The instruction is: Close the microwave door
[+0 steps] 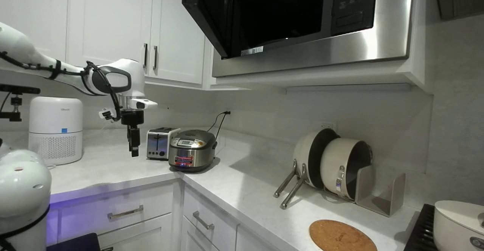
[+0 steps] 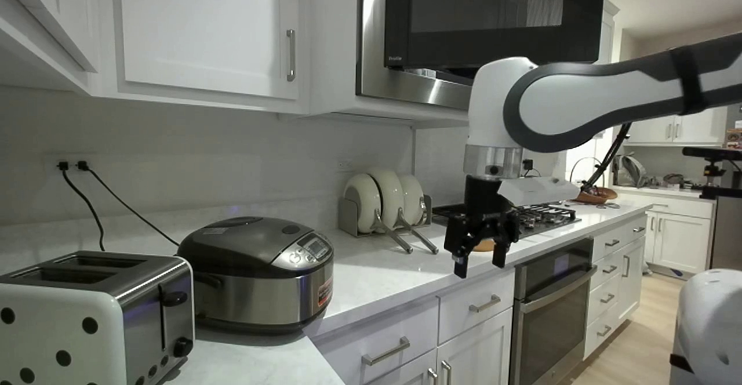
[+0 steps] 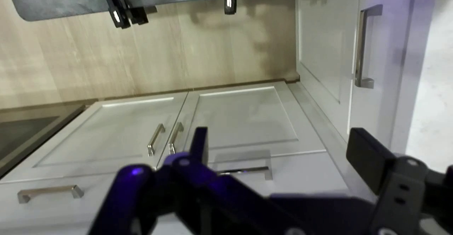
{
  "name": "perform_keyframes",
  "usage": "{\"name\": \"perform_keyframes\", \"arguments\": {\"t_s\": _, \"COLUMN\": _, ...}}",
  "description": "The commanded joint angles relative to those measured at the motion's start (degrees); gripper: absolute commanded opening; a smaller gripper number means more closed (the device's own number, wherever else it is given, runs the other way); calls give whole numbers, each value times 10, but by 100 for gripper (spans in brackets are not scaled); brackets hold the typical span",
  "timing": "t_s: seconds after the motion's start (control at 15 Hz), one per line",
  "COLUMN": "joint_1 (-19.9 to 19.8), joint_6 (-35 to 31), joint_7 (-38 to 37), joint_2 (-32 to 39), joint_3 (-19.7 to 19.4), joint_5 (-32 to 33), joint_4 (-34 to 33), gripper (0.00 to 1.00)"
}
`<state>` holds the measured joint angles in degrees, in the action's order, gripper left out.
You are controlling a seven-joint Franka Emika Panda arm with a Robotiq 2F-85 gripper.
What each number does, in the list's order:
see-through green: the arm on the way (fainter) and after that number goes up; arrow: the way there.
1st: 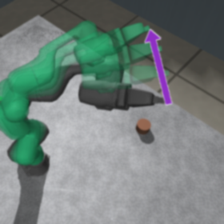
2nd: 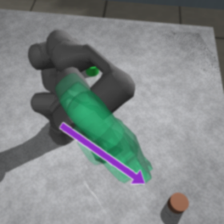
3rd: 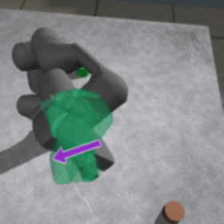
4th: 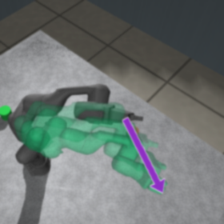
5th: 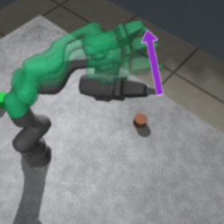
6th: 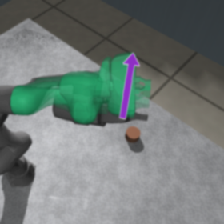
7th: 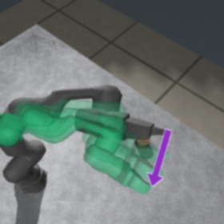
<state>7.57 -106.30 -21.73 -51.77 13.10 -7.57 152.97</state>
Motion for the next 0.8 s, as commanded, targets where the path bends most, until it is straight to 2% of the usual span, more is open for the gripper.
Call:
{"name": "perform_keyframes", "arguments": {"t_s": 0.0, "joint_1": 8, "joint_6": 22, "joint_7": 5, "joint_2": -100, "joint_3": 15, "joint_5": 6, "joint_4": -18, "gripper": 100}}
{"name": "perform_keyframes", "arguments": {"t_s": 0.33, "joint_1": 0, "joint_6": -5, "joint_7": 10, "joint_2": -169, "joint_3": 35, "joint_5": 6, "joint_4": -68, "gripper": 100}}
{"name": "perform_keyframes", "arguments": {"t_s": 0.73, "joint_1": -30, "joint_6": -92, "joint_7": 5, "joint_2": -184, "joint_3": 57, "joint_5": 10, "joint_4": -129, "gripper": 100}}
